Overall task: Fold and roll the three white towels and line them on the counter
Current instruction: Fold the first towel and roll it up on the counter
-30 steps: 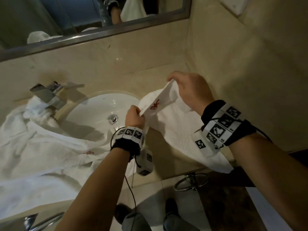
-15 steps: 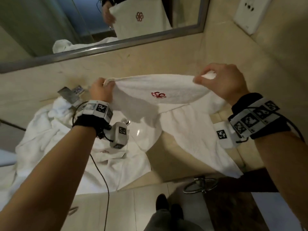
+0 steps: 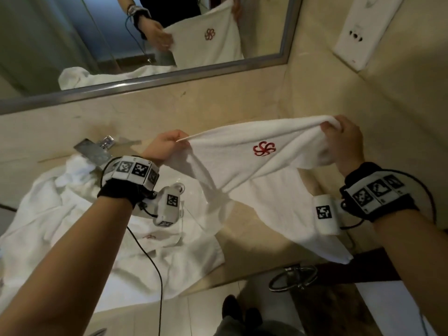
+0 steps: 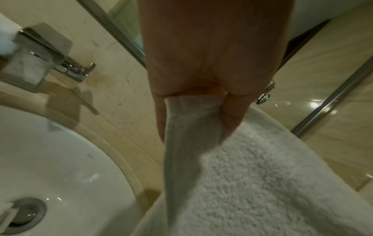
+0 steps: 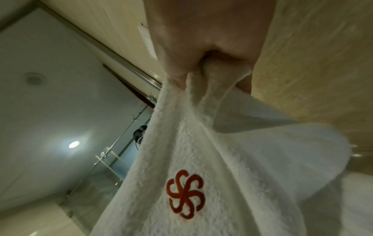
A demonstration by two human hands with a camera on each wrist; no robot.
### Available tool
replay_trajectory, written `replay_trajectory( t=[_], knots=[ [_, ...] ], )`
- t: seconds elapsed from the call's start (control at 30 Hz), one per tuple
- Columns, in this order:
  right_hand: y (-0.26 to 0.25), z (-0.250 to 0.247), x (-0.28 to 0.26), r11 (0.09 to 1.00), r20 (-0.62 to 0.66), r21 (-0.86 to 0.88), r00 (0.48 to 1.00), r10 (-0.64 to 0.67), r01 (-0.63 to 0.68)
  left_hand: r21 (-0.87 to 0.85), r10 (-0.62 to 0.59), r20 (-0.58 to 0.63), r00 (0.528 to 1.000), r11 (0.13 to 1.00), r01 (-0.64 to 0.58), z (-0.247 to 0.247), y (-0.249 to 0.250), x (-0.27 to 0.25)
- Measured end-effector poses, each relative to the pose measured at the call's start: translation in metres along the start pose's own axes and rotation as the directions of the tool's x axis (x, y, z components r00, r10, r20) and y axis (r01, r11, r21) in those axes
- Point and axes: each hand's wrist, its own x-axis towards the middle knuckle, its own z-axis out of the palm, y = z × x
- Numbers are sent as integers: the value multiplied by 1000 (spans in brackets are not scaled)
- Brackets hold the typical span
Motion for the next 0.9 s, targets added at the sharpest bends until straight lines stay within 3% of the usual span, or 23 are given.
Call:
replay_trajectory(
  t=[0.2, 0.3, 0.4, 0.47, 0.53, 0.63, 0.73, 0.83, 0.9],
  knots=[
    [-3, 18, 0, 993, -45, 83, 995, 87, -84, -134, -43, 59, 997, 990, 50, -4, -2, 2],
    [-16, 10, 2, 997, -54, 74, 998, 35, -31, -227, 0, 148, 989, 973, 34, -13, 9, -1],
    [-28, 4, 10, 998, -94, -50, 994, -48, 44, -234, 10, 129, 992, 972, 20, -26, 19, 7],
    [-31, 6, 18, 982, -94, -171, 991, -96, 79, -126, 14, 64, 998, 992, -6, -29, 21, 17],
    [-25, 14, 29, 957, -43, -272, 992, -120, 104, 109, 30, 44, 999, 993, -35, -27, 19, 31],
    [-9, 38, 56, 921, 38, -364, 991, -131, 136, 377, -9, 53, 999, 926, -12, -17, 15, 57],
    [3, 68, 96, 873, 113, -458, 985, -128, 166, 392, -78, 6, 997, 917, 70, -2, 12, 92],
    [10, 101, 136, 740, 184, -619, 965, -189, 263, 316, -207, -94, 974, 922, 226, 13, 11, 134],
    [11, 119, 156, 690, 145, -673, 963, -228, 264, 224, -257, -174, 951, 930, 293, 20, 10, 158]
  ],
)
